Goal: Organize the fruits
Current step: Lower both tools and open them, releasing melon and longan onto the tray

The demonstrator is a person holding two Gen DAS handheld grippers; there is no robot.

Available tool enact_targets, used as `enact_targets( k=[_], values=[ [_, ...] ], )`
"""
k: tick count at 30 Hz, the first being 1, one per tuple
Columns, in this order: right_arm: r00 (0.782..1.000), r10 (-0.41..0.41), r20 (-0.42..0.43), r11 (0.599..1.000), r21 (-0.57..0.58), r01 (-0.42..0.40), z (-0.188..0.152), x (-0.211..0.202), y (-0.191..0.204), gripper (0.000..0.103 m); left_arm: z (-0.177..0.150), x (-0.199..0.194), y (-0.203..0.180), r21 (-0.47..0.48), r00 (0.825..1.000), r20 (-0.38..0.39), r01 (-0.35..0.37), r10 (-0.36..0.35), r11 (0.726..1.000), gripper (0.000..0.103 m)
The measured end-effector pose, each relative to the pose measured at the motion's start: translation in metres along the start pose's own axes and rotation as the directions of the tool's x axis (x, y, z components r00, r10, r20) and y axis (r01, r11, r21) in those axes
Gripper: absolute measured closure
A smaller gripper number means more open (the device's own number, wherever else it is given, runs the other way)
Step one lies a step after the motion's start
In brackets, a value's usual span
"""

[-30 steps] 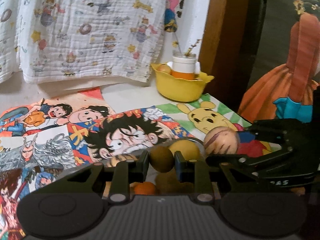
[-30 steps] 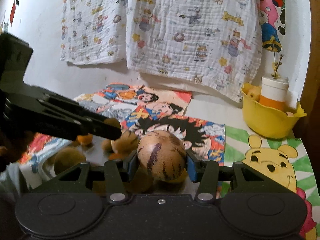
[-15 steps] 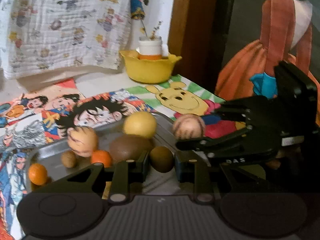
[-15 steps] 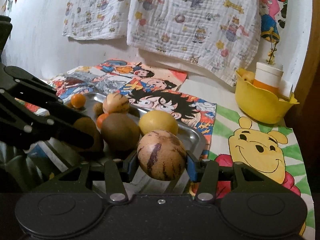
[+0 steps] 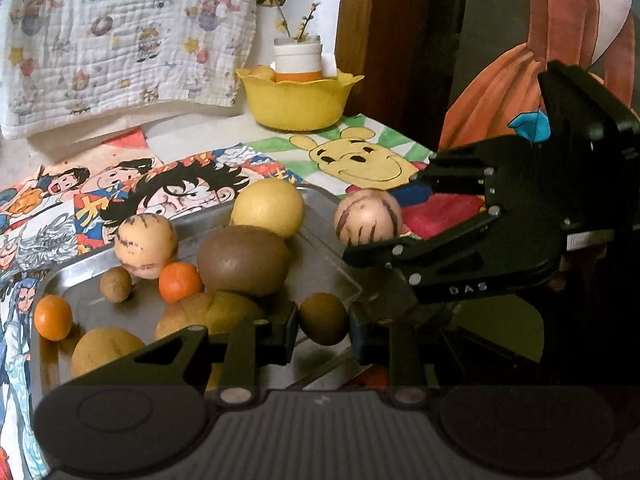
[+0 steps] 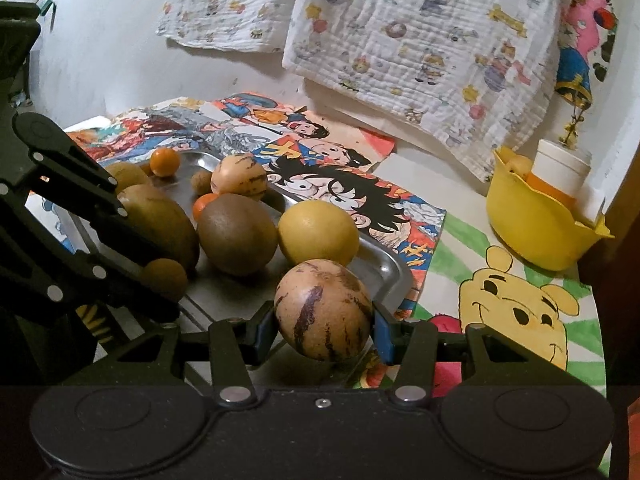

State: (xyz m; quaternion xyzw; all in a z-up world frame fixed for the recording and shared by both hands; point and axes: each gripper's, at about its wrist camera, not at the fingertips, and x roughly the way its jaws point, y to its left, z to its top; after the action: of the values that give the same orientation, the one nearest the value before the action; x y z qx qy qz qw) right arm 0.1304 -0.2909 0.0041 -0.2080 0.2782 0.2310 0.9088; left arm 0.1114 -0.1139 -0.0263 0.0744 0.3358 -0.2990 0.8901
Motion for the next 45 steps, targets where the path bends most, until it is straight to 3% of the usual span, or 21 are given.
enact_targets(
  k=[9, 45],
  values=[
    [1.000, 0.014, 0.005, 1.000, -0.015, -0.014, 0.000, 0.010, 0.001, 0.052, -0.004, 0.003, -0.003, -0.001, 0.999, -0.016, -0.049, 0.049, 0.999, 0.073],
    [1.000, 0.021, 0.016, 1.000, -0.022, -0.020, -0.003, 0.019, 0.003, 0.051, -0.007, 0.004, -0.001, -0.022, 0.997, -0.029, -0.069, 0.068, 0.997, 0.073]
  ],
)
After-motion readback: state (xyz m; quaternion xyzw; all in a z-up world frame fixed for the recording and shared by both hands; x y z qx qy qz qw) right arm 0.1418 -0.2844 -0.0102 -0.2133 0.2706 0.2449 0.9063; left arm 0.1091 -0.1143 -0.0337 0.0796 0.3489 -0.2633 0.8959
